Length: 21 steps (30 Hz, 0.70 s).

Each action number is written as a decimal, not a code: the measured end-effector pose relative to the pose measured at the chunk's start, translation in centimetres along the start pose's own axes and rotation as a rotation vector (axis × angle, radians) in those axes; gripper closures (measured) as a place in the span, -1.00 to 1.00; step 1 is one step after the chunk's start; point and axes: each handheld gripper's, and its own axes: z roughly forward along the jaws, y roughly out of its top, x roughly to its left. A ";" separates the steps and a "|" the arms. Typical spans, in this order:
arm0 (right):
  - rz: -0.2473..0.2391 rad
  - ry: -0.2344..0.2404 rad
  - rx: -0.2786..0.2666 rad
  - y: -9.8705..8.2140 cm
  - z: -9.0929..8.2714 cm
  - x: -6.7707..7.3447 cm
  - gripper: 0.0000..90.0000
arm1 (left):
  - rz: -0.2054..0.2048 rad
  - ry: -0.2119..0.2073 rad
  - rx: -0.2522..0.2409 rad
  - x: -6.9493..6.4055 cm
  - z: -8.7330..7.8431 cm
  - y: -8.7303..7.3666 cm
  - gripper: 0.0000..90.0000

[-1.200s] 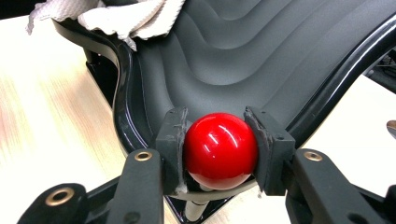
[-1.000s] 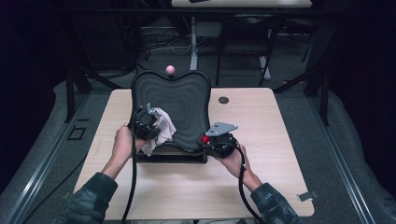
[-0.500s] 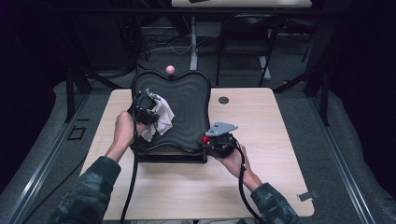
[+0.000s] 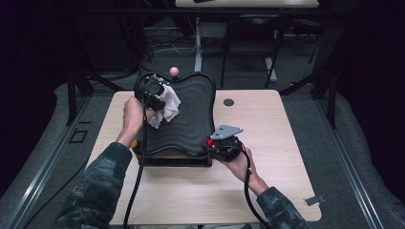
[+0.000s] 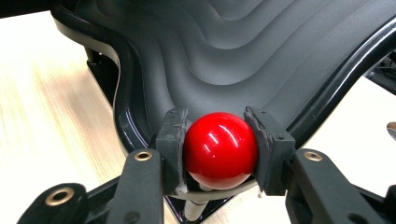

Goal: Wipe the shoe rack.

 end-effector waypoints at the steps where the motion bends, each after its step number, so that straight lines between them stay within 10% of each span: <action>1: 0.000 0.001 -0.001 0.0 0.0 0.0 0.33 | 0.001 0.005 0.000 0.1 0.1 0.2 0.81; 21: -0.004 -0.008 0.004 0.0 0.0 0.0 0.33 | -0.027 0.063 -0.018 1.0 0.8 3.7 0.82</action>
